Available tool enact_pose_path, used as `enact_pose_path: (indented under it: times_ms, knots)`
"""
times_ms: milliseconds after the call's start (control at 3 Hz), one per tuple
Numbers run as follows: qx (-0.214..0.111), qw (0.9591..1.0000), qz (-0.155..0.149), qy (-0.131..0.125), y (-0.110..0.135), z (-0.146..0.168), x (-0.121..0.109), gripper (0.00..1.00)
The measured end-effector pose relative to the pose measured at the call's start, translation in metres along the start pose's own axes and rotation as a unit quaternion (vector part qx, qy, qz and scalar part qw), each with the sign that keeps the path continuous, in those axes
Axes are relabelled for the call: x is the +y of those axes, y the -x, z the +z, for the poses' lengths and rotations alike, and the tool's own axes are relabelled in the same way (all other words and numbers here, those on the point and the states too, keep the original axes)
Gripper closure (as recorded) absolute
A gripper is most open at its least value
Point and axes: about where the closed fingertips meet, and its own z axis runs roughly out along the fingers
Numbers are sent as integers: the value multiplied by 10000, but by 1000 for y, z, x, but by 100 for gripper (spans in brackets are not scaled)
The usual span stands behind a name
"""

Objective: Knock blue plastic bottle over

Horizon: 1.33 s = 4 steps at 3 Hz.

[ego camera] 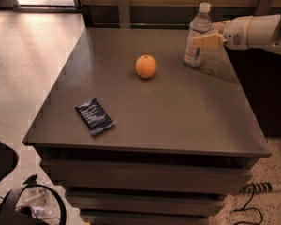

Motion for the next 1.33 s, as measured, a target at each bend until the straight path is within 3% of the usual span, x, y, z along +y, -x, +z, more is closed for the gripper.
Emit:
enact_pose_path:
  times_ms: [667,1000,1333]
  knots:
    - [1,10000,6,53,0,7,3,88]
    - [1,10000,9,77,-1,10,5,100]
    - [411,9990,-186,41,8,0,7,100]
